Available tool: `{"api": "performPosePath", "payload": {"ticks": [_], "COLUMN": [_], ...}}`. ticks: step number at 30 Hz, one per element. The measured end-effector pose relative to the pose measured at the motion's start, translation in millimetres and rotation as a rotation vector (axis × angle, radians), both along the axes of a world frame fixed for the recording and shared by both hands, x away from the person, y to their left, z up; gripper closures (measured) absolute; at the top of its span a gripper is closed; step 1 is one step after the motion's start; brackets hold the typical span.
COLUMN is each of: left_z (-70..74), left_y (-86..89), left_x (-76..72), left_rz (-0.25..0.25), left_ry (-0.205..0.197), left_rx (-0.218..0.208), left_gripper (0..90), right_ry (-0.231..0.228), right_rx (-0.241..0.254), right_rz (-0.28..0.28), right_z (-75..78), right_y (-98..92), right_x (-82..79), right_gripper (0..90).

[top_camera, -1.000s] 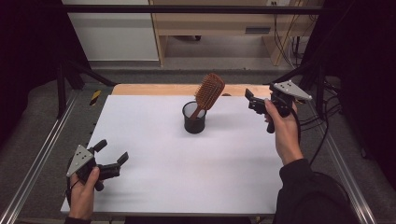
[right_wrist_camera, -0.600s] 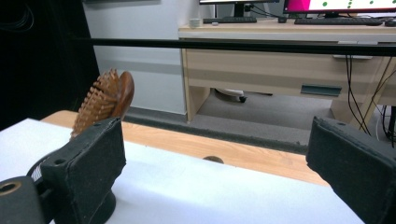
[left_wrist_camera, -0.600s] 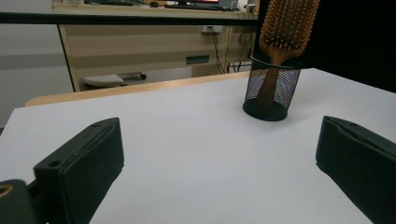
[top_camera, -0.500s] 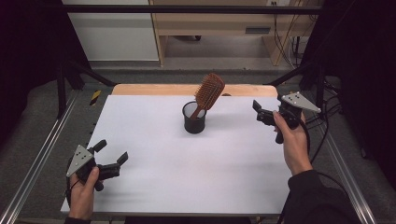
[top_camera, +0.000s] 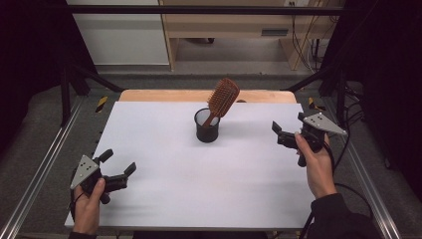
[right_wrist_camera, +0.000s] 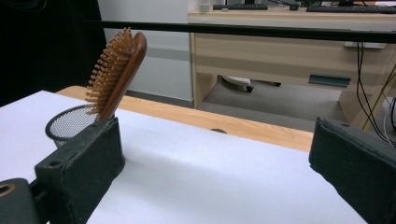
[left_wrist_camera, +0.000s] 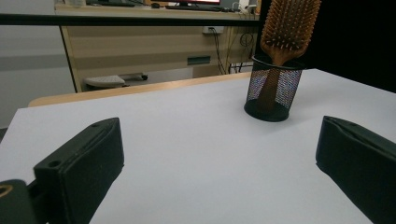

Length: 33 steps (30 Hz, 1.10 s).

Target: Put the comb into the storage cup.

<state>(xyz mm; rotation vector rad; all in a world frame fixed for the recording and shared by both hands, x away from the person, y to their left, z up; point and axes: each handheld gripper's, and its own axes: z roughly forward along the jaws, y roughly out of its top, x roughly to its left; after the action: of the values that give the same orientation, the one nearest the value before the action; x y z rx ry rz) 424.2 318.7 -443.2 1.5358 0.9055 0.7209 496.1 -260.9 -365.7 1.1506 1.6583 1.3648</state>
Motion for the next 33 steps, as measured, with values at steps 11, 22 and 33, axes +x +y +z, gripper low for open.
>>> {"api": "performPosePath", "payload": {"ticks": [11, 22, 33], "left_z": [0.0, 0.4, 0.6], "left_y": [0.5, 2.0, 2.4], "left_x": [-0.4, -1.4, -2.0], "left_rz": [0.001, 0.007, 0.008], "left_ry": [-0.002, -0.005, -0.010], "left_rx": [0.000, 0.001, 0.001], "left_gripper": [1.3, 1.3, 1.3], "right_ry": [0.012, 0.000, 0.017], "right_rx": [0.006, 0.029, 0.063], "right_rz": [0.027, 0.032, 0.048], "right_z": [-14.9, -35.2, -54.2], "right_y": [-8.5, -17.0, -24.7], "right_x": [-16.6, -33.5, -47.7], "right_gripper": [3.0, 5.0, 7.9]}}
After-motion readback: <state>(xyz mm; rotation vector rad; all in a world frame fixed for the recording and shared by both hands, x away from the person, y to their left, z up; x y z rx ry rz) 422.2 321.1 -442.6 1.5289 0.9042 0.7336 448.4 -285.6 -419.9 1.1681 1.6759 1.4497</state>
